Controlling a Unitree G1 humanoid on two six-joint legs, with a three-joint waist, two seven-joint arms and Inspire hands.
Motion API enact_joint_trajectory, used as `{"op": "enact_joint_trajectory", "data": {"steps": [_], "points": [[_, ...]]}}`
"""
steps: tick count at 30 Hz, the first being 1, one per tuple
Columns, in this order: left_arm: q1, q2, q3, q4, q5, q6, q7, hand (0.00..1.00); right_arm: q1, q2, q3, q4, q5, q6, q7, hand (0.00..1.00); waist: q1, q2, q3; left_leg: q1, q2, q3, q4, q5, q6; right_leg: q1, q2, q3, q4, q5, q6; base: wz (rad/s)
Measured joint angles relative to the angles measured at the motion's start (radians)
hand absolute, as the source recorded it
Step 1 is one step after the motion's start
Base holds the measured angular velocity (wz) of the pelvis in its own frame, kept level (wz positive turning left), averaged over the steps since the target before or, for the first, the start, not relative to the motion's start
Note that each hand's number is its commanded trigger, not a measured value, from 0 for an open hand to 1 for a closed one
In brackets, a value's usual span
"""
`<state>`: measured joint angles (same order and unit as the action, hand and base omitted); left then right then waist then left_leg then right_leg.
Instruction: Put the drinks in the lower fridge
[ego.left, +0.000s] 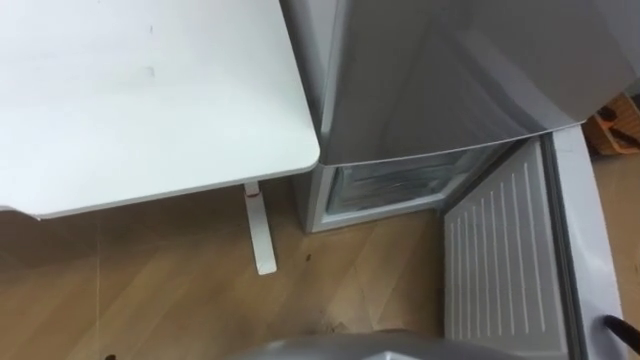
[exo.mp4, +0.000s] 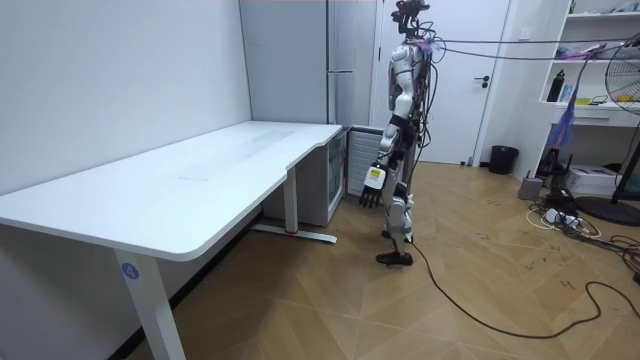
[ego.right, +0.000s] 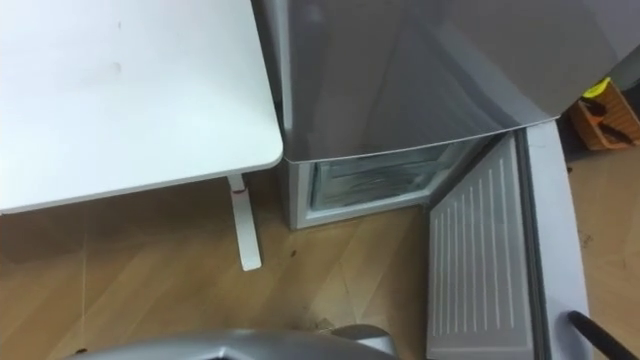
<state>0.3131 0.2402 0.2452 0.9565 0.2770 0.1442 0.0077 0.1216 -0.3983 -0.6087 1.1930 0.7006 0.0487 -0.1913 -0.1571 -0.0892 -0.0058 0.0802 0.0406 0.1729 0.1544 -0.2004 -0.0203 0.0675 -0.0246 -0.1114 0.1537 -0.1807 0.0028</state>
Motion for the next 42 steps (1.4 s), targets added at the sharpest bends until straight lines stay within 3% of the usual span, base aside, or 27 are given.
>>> {"op": "enact_joint_trajectory", "data": {"steps": [7, 11, 14, 15, 18, 20, 22, 24, 26, 27, 29, 31, 34, 37, 42], "points": [[-0.05, 0.002, -0.045, 0.017, 0.002, -0.002, 0.0, 0.0, -0.003, 0.0, 0.07, -0.005, 0.072, -0.005, 0.001, 0.0, 0.006, -0.002, 0.0035, 0.0, 0.001, 0.008, -0.003, 0.0, 0.0, -0.002, 0.001, 0.007, 0.003, 0.0, 0.0, -0.03], [-0.062, 0.002, -0.058, 0.016, 0.012, 0.003, -0.023, 0.0, -0.003, 0.004, 0.109, -0.011, 0.141, -0.006, 0.003, 0.0, 0.027, 0.003, 0.0043, -0.009, 0.004, 0.014, -0.005, -0.001, -0.001, -0.014, 0.006, 0.026, 0.006, 0.004, -0.001, -0.13], [-0.069, 0.002, -0.086, 0.016, 0.01, 0.013, -0.03, 0.0, 0.016, 0.034, 0.169, -0.042, 0.225, -0.024, 0.015, 0.0, 0.028, 0.006, 0.0065, -0.017, 0.004, 0.011, -0.002, -0.001, -0.001, -0.017, 0.007, 0.023, 0.004, 0.008, -0.001, 0.01], [-0.069, 0.001, -0.103, 0.017, 0.013, 0.019, -0.035, 0.0, 0.024, 0.058, 0.198, -0.053, 0.246, -0.048, 0.023, 0.0, 0.028, 0.006, 0.0068, -0.018, 0.006, 0.011, -0.002, -0.001, -0.001, -0.018, 0.007, 0.018, 0.004, 0.01, -0.002, 0.0], [-0.11, -0.012, -0.171, 0.06, 0.029, 0.024, -0.032, 0.0, 0.071, 0.122, 0.336, -0.142, 0.308, -0.105, 0.065, 0.0, 0.057, 0.011, 0.0068, -0.039, 0.017, 0.012, 0.005, -0.009, -0.003, -0.036, 0.012, -0.028, 0.0, 0.03, -0.006, -0.2], [-0.158, -0.029, -0.239, 0.107, 0.04, 0.027, -0.027, 0.0, 0.099, 0.186, 0.46, -0.243, 0.337, -0.152, 0.139, 0.0, 0.086, 0.015, 0.0069, -0.056, 0.024, 0.01, 0.017, -0.013, -0.004, -0.052, 0.016, -0.055, -0.001, 0.043, -0.013, -0.26], [-0.193, -0.03, -0.279, 0.144, 0.06, 0.034, -0.025, 0.0, 0.1, 0.222, 0.569, -0.356, 0.33, -0.159, 0.198, 0.0, 0.098, 0.026, 0.0063, -0.065, 0.032, 0.013, 0.03, -0.016, -0.006, -0.059, 0.02, -0.056, 0.001, 0.049, -0.016, -0.11], [-0.216, -0.028, -0.323, 0.141, 0.066, 0.046, -0.037, 0.0, 0.098, 0.221, 0.701, -0.457, 0.284, -0.157, 0.218, 0.0, 0.129, 0.044, 0.0079, -0.079, 0.038, 0.013, 0.05, -0.023, -0.006, -0.066, 0.024, -0.056, 0.001, 0.055, -0.018, -0.05], [-0.222, -0.033, -0.369, 0.133, 0.075, 0.05, -0.043, 0.0, 0.087, 0.206, 0.81, -0.535, 0.26, -0.141, 0.23, 0.0, 0.163, 0.064, 0.007, -0.083, 0.038, 0.009, 0.052, -0.021, -0.008, -0.067, 0.024, -0.067, 0.001, 0.055, -0.018, 0.09], [-0.226, -0.038, -0.384, 0.121, 0.083, 0.054, -0.048, 0.0, 0.07, 0.19, 0.877, -0.601, 0.231, -0.108, 0.263, 0.0, 0.179, 0.067, 0.0042, -0.089, 0.037, 0.004, 0.051, -0.016, -0.01, -0.071, 0.023, -0.076, 0.001, 0.055, -0.018, 0.21], [-0.23, -0.044, -0.393, 0.121, 0.09, 0.063, -0.064, 0.0, 0.025, 0.161, 0.998, -0.708, 0.157, -0.061, 0.367, 0.0, 0.195, 0.075, 0.0106, -0.097, 0.033, -0.015, 0.05, -0.007, -0.012, -0.069, 0.022, -0.084, -0.002, 0.049, -0.025, 0.33], [-0.23, -0.043, -0.43, 0.121, 0.09, 0.08, -0.069, 0.0, -0.074, 0.185, 1.128, -0.765, 0.048, -0.015, 0.483, 0.0, 0.221, 0.073, 0.0107, -0.104, 0.03, -0.041, 0.053, 0.002, -0.016, -0.064, 0.023, -0.098, -0.003, 0.043, -0.032, 0.35], [-0.222, -0.049, -0.44, 0.119, 0.088, 0.092, -0.077, 0.0, -0.16, 0.211, 1.177, -0.796, -0.058, 0.053, 0.593, 0.0, 0.242, 0.064, 0.0127, -0.112, 0.016, -0.096, 0.07, 0.007, -0.015, -0.043, 0.014, -0.142, -0.013, 0.033, -0.027, 0.6], [-0.204, -0.053, -0.449, 0.101, 0.087, 0.118, -0.085, 0.0, -0.181, 0.202, 1.175, -0.783, -0.136, 0.101, 0.627, 0.0, 0.246, 0.052, 0.0138, -0.105, 0.005, -0.096, 0.067, 0.011, -0.009, -0.024, 0.003, -0.136, -0.018, 0.026, -0.016, 0.41], [-0.201, -0.052, -0.447, 0.093, 0.066, 0.119, -0.085, 0.0, -0.175, 0.167, 1.175, -0.747, -0.16, 0.157, 0.654, 0.0, 0.247, 0.029, 0.0113, -0.103, -0.001, -0.097, 0.068, 0.007, -0.003, -0.014, -0.003, -0.138, -0.015, 0.024, -0.012, 0.04]]}}
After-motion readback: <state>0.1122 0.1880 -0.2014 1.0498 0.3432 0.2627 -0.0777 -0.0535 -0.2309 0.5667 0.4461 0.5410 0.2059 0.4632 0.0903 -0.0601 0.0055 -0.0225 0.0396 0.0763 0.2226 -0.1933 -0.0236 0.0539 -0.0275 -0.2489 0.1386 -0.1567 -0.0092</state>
